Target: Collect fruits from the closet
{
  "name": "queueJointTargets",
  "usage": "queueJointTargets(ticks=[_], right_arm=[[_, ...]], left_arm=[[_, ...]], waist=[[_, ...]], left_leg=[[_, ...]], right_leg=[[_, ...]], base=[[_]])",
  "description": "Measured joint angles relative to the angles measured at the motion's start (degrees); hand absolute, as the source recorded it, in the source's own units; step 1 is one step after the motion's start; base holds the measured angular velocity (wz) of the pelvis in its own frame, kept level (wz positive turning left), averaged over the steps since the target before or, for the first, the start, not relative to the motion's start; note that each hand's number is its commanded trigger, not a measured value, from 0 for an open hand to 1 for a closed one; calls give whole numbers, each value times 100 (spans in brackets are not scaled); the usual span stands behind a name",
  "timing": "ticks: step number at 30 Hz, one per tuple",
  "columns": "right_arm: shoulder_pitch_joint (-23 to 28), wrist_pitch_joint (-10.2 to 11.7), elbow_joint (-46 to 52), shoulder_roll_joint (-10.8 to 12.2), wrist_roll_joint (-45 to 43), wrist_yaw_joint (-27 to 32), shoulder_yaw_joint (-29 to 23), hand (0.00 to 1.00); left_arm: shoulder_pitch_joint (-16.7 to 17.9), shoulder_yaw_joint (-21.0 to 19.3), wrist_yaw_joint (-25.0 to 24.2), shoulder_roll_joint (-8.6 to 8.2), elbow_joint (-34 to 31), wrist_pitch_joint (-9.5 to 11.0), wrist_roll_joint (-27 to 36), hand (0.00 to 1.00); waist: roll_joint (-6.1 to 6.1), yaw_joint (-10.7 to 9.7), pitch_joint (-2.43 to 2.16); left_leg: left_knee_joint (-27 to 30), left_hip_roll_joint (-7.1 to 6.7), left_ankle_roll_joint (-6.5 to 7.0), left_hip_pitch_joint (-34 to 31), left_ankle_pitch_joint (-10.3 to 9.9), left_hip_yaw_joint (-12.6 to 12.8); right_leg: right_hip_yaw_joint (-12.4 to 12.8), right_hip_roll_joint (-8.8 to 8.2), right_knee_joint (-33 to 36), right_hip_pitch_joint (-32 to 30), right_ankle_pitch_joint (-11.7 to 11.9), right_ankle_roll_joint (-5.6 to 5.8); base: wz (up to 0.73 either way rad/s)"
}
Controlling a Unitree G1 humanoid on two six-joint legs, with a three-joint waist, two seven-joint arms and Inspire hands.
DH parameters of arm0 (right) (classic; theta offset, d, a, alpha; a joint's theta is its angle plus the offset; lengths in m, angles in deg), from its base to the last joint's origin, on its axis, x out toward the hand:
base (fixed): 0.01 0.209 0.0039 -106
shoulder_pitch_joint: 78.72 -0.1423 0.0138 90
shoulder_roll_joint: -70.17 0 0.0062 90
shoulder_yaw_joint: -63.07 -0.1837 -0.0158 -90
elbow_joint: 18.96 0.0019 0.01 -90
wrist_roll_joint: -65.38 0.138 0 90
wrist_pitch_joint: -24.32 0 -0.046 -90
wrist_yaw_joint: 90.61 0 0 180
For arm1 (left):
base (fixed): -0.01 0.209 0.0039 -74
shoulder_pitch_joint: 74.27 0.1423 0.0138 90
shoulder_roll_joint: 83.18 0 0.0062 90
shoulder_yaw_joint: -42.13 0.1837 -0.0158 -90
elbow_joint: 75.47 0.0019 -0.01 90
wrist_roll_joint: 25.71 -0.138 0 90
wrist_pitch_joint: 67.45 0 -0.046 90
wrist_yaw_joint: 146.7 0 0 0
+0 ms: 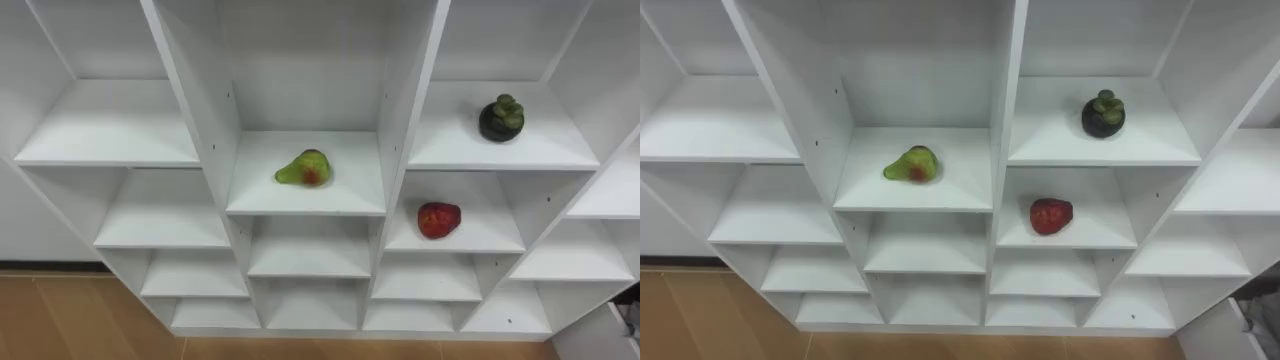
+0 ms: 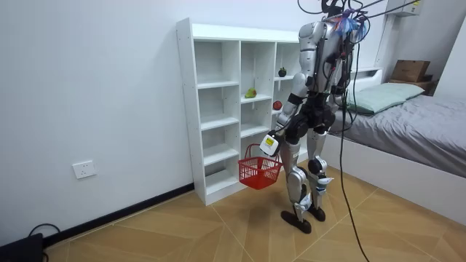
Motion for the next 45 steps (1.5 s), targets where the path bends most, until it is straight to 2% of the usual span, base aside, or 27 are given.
queueJointTargets(ticks=[10, 14, 19, 22, 25, 30, 34, 41, 45], right_arm=[[-9, -3, -7, 1, -10, 25, 3, 0], [-25, -3, -7, 0, -34, 48, -4, 0], [-18, -4, -3, 0, 18, 214, -70, 0], [13, -9, 106, 0, 53, 306, -210, 0], [63, 10, 492, 0, 74, 478, -472, 0], [76, 208, 801, -10, -37, 573, -924, 0], [124, 260, 1362, -9, -79, 734, -1010, 0], [499, 385, 3564, 25, -110, 937, -938, 0], [649, 410, 4465, 85, -259, 1113, -856, 0]], left_arm=[[-17, 11, 0, -2, -28, -28, 8, 100], [-16, 8, 4, -4, -30, -26, 24, 100], [-7, 11, 13, -3, -30, -24, 67, 100], [45, 0, 18, -2, -31, -23, 78, 100], [29, -13, 19, -2, -36, 24, 62, 100], [30, -175, 22, 15, -36, 210, 8, 100], [2, -271, 6, 36, -38, 266, 5, 100], [-131, -227, -121, 40, -76, 269, 0, 100], [-126, -213, -151, 40, -91, 269, 2, 100]], waist=[[-20, -4, 12], [-34, 15, 15], [-64, -59, 5], [-60, -119, 12], [-79, -167, 0], [-102, -177, -4], [-127, -226, -13], [-147, -268, -27], [-163, -267, -22]], left_leg=[[0, 5, 0, 1, 0, 53], [-1, 23, -1, 7, -1, 122], [5, 22, -1, 33, 0, 124], [-10, 22, -7, 102, -5, 122], [-12, 25, -10, 102, -8, 138], [-4, 30, -10, 112, -7, 188], [-10, 35, -11, 95, -7, 267], [-37, 41, -10, 24, -7, 321], [-49, 50, -11, 12, -7, 398]], right_leg=[[22, 8, 3, 20, 3, -3], [143, 19, 38, -25, 7, -9], [146, 15, 38, -3, 10, -10], [141, 18, 8, 34, 10, -10], [148, 19, 0, 30, 11, -12], [165, 24, -11, 15, 10, -12], [261, 32, 7, -55, 10, -12], [335, 40, 78, -203, 10, -11], [435, 57, 96, -257, 16, -10]], base=[[0], [-10], [-2], [0], [0], [-3], [-9], [-5], [-11]])
